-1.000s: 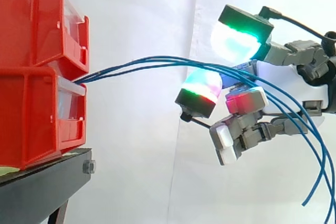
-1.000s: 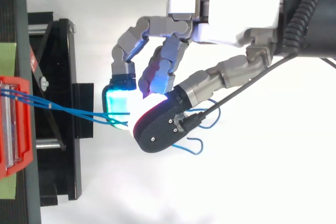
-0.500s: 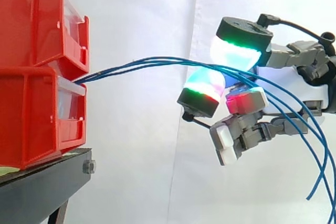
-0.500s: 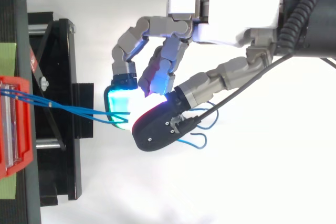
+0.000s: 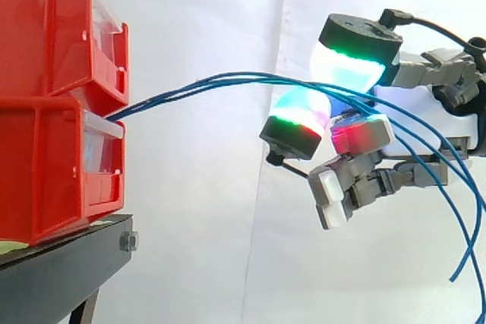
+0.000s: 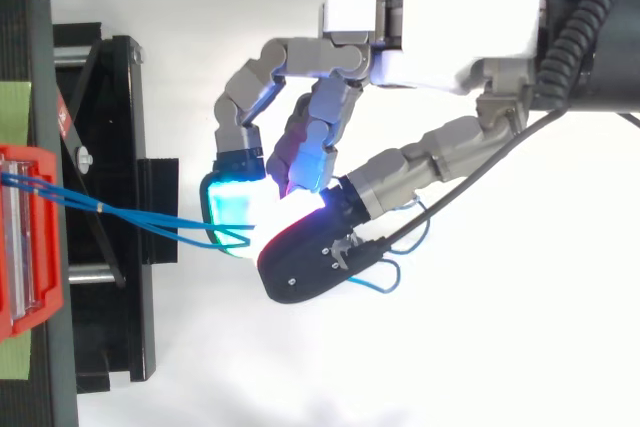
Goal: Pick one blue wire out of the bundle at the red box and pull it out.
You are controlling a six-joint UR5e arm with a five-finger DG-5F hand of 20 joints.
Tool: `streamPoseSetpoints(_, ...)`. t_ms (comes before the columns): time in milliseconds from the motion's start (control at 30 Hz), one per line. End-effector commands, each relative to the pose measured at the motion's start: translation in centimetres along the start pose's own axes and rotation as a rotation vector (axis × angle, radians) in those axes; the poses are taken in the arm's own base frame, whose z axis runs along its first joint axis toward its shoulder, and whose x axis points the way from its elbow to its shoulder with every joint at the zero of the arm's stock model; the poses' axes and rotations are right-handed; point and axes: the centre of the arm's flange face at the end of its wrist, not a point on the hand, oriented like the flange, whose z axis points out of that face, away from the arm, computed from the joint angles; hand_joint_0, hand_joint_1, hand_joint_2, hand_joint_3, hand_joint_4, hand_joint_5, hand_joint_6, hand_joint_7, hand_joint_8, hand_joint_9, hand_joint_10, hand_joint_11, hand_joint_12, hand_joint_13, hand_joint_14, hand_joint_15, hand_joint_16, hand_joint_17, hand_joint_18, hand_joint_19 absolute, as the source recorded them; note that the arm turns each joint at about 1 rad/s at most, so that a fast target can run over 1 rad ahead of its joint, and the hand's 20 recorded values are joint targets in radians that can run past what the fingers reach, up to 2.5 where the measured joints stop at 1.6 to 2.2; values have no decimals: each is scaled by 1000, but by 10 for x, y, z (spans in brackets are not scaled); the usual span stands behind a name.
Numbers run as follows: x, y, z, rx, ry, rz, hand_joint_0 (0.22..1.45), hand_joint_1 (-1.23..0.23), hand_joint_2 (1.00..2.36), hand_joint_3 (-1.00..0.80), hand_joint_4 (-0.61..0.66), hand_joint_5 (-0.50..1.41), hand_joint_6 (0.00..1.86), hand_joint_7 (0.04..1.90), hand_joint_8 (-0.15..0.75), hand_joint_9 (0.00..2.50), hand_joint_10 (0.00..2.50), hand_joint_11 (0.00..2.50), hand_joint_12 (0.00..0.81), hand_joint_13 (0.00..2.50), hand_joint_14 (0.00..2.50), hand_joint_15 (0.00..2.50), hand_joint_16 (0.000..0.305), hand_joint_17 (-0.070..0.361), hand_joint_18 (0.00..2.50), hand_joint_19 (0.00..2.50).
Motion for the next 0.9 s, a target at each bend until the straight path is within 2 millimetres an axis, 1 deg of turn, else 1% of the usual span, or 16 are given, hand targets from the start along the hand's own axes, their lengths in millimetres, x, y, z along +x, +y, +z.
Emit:
streamPoseSetpoints(0,0,0,0,0,-1,0,618,-860,1019,-97,27,-88,898,924,265,1221,26,825,370,888,25,582,61,137,624,558)
streamPoseSetpoints(67,0,1,0,-1,-1,-2,609,-843,1014,-84,23,-88,901,887,260,1129,23,650,381,767,18,446,65,145,512,439)
streamPoseSetpoints(167,-1,5,-1,-6,-2,-6,598,-835,1009,-83,36,-84,896,867,265,1072,19,505,394,675,15,317,66,150,405,324)
streamPoseSetpoints(200,-1,8,-2,-10,-2,-9,598,-836,1009,-85,35,-83,893,868,268,1056,18,474,393,654,13,300,66,149,378,313)
streamPoseSetpoints(267,-3,19,-4,-25,-6,-23,595,-838,1008,-83,25,-80,884,877,271,945,16,365,396,556,10,235,66,149,277,251)
streamPoseSetpoints(333,-3,21,-5,-28,-9,-29,593,-840,1007,-82,13,-78,880,881,270,847,11,288,395,509,8,198,67,150,212,213)
streamPoseSetpoints(367,-4,25,-6,-34,-10,-35,590,-843,1007,-79,17,-78,875,894,271,836,10,268,398,488,8,186,67,150,177,199)
streamPoseSetpoints(400,-4,25,-6,-34,-10,-38,590,-844,1008,-81,17,-78,875,895,274,815,9,244,400,480,7,178,67,150,171,193)
streamPoseSetpoints(433,-4,25,-6,-32,-10,-40,589,-844,1005,-76,17,-75,876,873,274,799,9,239,400,471,7,180,68,152,148,190)
streamPoseSetpoints(567,-4,25,-6,-29,-11,-43,584,-848,1003,-64,14,-71,867,894,268,711,6,161,405,407,6,154,70,158,48,149)
streamPoseSetpoints(733,-4,25,-6,-31,-12,-51,584,-851,1003,-69,18,-70,865,903,272,715,7,184,411,412,7,166,71,159,43,160)
streamPoseSetpoints(867,-4,25,-6,-29,-12,-54,586,-848,1003,-77,27,-71,866,913,276,791,13,299,412,522,10,265,72,162,175,239)
